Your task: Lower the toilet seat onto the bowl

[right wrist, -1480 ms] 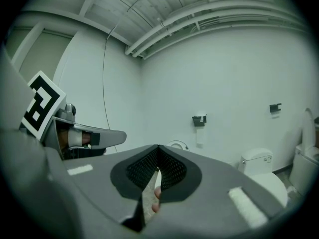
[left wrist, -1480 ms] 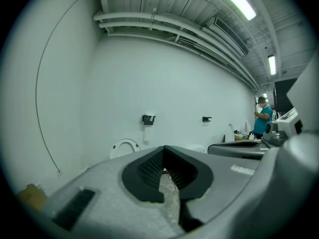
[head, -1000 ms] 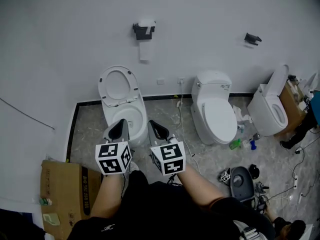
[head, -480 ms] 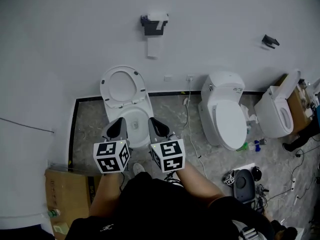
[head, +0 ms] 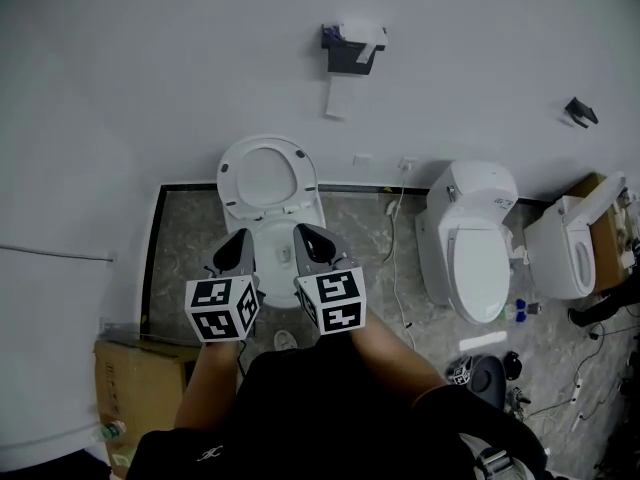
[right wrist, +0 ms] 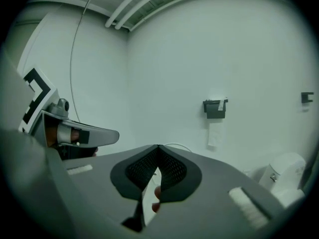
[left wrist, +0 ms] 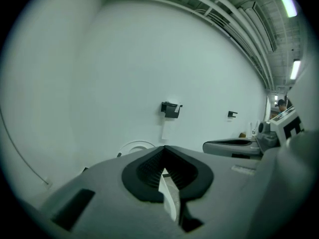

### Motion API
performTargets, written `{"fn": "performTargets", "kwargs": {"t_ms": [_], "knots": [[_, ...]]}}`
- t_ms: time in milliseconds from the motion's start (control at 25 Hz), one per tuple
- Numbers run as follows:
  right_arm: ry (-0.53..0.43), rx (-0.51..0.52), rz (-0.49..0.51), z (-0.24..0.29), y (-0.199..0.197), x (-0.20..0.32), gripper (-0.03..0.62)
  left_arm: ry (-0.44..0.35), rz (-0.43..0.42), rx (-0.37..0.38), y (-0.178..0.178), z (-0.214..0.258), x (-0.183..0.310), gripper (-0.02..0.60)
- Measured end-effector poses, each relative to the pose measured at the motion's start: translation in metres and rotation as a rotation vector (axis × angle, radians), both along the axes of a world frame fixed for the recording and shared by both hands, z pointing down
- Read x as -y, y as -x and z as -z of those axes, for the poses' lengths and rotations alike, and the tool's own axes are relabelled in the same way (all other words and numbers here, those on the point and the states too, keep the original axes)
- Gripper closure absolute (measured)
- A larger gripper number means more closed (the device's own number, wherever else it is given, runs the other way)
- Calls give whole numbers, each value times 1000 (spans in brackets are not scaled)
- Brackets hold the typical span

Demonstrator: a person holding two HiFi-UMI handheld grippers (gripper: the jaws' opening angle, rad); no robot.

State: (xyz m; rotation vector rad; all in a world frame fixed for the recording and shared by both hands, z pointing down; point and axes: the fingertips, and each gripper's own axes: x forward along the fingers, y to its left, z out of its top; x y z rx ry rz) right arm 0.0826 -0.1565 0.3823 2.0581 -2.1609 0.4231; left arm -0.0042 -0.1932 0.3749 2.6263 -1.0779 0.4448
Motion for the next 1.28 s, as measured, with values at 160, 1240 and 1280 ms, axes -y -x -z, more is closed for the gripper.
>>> {"fn": "performTargets", "kwargs": {"t_ms": [160, 1240, 1280], "knots": [[40, -35, 89, -17, -12, 27, 585, 5, 78, -5, -8, -4, 21, 572], [16, -738, 460, -89, -61, 248, 545, 70, 533, 6, 34, -18, 47, 572], [25, -761, 471, -96, -61, 260, 542, 71, 549, 8, 37, -19, 45, 572]]}}
